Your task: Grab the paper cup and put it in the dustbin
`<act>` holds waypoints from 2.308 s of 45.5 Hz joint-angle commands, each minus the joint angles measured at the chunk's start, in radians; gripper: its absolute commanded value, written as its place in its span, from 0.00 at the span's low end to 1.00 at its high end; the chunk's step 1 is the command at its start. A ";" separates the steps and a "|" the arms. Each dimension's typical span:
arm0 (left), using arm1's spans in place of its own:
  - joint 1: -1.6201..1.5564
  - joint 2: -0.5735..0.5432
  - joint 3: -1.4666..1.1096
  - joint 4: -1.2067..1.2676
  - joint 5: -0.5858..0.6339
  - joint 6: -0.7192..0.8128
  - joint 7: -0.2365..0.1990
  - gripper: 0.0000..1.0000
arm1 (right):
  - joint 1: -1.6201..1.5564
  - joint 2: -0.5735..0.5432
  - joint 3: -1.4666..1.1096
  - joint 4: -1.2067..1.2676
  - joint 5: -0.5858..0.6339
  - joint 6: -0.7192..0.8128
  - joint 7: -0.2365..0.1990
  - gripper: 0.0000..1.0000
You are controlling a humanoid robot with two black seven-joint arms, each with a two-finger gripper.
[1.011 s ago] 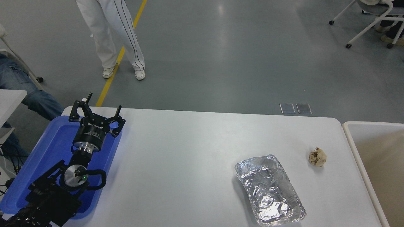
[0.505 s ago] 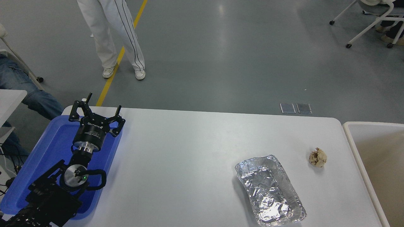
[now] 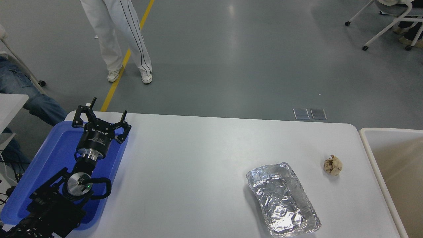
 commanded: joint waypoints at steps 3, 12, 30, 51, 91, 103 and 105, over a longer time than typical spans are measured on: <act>0.000 0.000 0.000 0.001 0.000 0.000 0.000 1.00 | -0.023 0.006 0.002 0.002 0.002 -0.011 -0.009 0.28; 0.000 0.000 0.000 -0.001 0.000 0.000 0.000 1.00 | -0.022 0.000 0.003 0.013 0.002 -0.074 -0.008 1.00; 0.000 0.000 0.000 -0.001 0.000 -0.002 0.000 1.00 | -0.022 0.004 0.075 0.042 0.002 -0.073 0.001 1.00; 0.000 0.000 0.000 -0.001 0.000 -0.002 0.000 1.00 | -0.014 -0.026 0.108 0.069 -0.005 -0.071 0.001 1.00; 0.000 0.000 0.000 0.001 0.000 -0.002 0.000 1.00 | 0.625 -0.194 -0.710 0.921 -0.008 -0.005 -0.005 1.00; 0.000 0.000 0.000 0.001 0.000 0.000 0.000 1.00 | 0.805 -0.191 -0.799 1.016 -0.008 0.156 -0.003 1.00; 0.000 0.000 0.000 0.001 0.000 0.000 0.000 1.00 | 0.831 -0.188 -0.817 1.028 -0.010 0.186 -0.003 1.00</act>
